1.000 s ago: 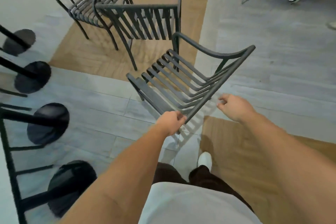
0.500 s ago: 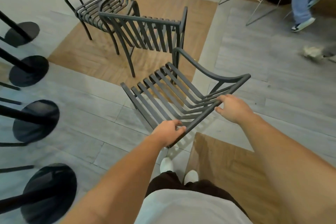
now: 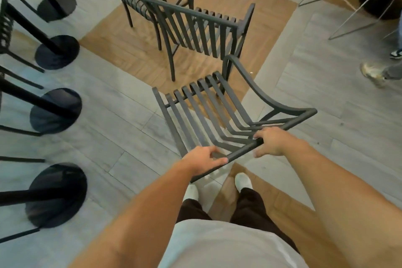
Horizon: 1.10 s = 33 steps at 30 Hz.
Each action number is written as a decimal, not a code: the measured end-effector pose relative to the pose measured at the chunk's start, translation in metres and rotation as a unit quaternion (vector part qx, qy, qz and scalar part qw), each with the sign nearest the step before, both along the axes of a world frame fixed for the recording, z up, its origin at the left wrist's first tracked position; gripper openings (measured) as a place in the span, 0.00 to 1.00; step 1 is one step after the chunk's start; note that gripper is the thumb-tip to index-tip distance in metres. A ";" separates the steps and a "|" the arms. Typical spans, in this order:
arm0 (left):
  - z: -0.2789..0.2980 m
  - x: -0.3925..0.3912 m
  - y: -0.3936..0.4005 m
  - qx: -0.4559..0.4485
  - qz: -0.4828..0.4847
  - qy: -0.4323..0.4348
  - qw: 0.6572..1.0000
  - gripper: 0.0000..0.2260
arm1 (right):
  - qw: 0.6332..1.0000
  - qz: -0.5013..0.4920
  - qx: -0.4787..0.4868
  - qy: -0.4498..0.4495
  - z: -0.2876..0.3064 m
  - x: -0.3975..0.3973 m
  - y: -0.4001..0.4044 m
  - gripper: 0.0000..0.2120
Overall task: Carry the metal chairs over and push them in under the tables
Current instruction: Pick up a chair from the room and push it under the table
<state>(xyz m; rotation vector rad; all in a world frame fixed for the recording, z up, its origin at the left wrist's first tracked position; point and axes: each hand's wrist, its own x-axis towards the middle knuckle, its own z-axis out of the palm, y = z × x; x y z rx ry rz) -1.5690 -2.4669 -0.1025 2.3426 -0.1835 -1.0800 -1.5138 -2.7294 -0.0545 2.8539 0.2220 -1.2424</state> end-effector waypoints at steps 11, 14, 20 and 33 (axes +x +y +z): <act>-0.015 -0.034 -0.061 0.141 0.150 -0.037 0.978 0.17 | 0.987 0.160 -0.004 0.028 -0.027 0.047 -0.058 0.22; -0.015 -0.038 -0.066 0.172 0.152 -0.056 0.972 0.16 | 0.983 0.181 -0.031 0.016 -0.031 0.054 -0.066 0.20; -0.010 -0.042 -0.067 0.179 0.133 -0.053 0.973 0.18 | 0.984 0.175 -0.034 -0.009 -0.048 0.046 -0.054 0.11; -0.005 -0.093 -0.043 0.198 0.164 -0.059 0.964 0.21 | 0.962 0.250 -0.079 -0.082 -0.069 0.006 -0.014 0.14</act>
